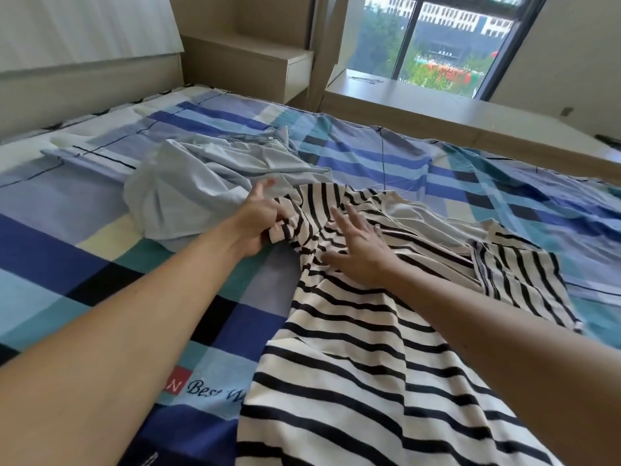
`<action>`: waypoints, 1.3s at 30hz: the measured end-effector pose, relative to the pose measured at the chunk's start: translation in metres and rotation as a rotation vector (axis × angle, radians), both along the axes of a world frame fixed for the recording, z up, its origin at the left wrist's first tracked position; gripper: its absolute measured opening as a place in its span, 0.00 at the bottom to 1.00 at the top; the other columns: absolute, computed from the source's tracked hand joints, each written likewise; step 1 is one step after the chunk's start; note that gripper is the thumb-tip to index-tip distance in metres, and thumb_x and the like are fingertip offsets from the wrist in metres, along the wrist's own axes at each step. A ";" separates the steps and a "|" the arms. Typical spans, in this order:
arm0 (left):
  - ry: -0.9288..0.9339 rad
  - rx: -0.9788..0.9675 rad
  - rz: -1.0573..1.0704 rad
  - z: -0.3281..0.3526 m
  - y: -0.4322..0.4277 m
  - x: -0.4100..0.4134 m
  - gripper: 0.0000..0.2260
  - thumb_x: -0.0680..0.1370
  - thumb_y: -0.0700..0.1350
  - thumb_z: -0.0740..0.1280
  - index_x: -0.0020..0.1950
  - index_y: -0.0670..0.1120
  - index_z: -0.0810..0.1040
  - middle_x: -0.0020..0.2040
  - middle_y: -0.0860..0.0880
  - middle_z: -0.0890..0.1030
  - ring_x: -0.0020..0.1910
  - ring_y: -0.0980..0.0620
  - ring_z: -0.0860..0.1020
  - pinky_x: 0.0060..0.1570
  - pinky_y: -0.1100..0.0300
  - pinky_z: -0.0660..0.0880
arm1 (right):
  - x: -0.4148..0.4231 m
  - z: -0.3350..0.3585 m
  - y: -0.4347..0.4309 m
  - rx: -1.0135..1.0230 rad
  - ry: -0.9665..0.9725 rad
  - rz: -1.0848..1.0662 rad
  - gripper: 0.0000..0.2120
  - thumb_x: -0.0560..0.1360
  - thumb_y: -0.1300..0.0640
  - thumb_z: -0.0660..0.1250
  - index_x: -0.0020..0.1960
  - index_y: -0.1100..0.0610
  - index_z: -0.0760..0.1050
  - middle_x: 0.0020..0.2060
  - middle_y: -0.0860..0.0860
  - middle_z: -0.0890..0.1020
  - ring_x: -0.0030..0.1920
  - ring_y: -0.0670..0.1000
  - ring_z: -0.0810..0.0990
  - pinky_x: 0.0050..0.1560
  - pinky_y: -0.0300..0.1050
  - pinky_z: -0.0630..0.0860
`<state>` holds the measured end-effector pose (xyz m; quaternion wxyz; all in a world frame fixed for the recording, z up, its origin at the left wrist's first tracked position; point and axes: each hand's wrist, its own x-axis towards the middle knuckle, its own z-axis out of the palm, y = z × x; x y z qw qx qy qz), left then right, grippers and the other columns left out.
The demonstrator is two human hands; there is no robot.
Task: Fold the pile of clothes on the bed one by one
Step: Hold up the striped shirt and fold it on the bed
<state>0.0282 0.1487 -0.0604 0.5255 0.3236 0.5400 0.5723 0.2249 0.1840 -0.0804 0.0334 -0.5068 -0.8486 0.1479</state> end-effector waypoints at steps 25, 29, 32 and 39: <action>1.319 0.068 -0.652 -0.019 -0.002 0.091 0.26 0.80 0.49 0.66 0.77 0.53 0.65 0.79 0.48 0.62 0.76 0.48 0.63 0.74 0.53 0.62 | 0.125 0.024 0.042 -0.419 0.968 -0.674 0.38 0.70 0.68 0.75 0.74 0.49 0.65 0.58 0.56 0.77 0.58 0.57 0.80 0.53 0.54 0.82; 1.357 0.015 -0.700 -0.027 -0.005 0.094 0.32 0.81 0.61 0.61 0.82 0.55 0.54 0.83 0.49 0.47 0.82 0.47 0.46 0.79 0.49 0.48 | 0.119 0.029 0.044 0.051 0.802 -0.647 0.31 0.74 0.67 0.70 0.74 0.52 0.67 0.63 0.54 0.75 0.58 0.53 0.78 0.60 0.47 0.78; 1.412 -0.008 -0.708 -0.030 -0.005 0.098 0.33 0.81 0.63 0.59 0.82 0.54 0.52 0.83 0.47 0.45 0.82 0.46 0.45 0.80 0.50 0.47 | 0.133 0.021 0.031 -0.054 0.580 -0.668 0.31 0.76 0.60 0.71 0.75 0.55 0.62 0.55 0.54 0.76 0.49 0.50 0.76 0.49 0.44 0.74; 1.340 0.054 -0.645 -0.023 -0.018 0.099 0.26 0.83 0.60 0.57 0.79 0.52 0.63 0.81 0.46 0.56 0.80 0.46 0.54 0.78 0.50 0.54 | 0.207 0.023 -0.003 0.104 0.304 -0.606 0.31 0.75 0.54 0.73 0.74 0.58 0.66 0.63 0.57 0.76 0.61 0.57 0.76 0.63 0.55 0.74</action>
